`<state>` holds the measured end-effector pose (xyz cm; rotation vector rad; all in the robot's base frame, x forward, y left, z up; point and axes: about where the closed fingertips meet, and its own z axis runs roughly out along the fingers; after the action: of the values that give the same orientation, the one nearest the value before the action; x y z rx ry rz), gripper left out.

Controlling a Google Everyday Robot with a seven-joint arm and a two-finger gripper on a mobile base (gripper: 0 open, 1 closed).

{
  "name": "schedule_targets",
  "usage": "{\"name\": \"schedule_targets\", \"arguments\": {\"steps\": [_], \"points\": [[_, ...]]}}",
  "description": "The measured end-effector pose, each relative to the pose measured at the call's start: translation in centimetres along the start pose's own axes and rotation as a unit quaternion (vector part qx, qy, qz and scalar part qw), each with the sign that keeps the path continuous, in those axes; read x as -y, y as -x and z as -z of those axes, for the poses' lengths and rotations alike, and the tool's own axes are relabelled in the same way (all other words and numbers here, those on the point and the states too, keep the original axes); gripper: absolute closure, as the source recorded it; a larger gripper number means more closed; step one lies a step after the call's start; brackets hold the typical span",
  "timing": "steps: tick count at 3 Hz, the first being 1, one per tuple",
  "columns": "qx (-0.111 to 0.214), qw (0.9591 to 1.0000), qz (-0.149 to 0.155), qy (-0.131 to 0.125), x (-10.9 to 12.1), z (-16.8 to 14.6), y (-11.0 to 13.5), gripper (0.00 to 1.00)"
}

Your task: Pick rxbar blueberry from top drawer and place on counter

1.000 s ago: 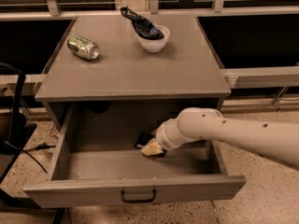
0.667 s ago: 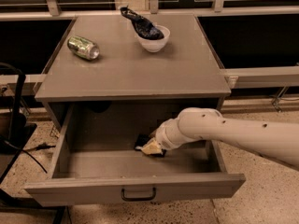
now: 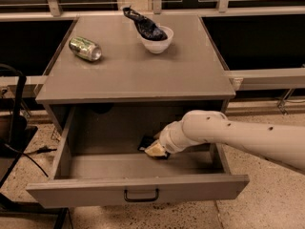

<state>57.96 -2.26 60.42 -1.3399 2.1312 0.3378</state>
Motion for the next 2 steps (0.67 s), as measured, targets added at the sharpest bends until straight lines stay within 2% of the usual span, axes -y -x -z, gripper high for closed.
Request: {"name": "schedule_targets", "arguments": {"steps": [1, 2], "points": [[0.000, 1.0000, 0.000, 0.000, 0.0, 0.3, 0.2, 1.00], [0.008, 0.9999, 0.005, -0.005, 0.2, 1.0, 1.6, 1.00]]}}
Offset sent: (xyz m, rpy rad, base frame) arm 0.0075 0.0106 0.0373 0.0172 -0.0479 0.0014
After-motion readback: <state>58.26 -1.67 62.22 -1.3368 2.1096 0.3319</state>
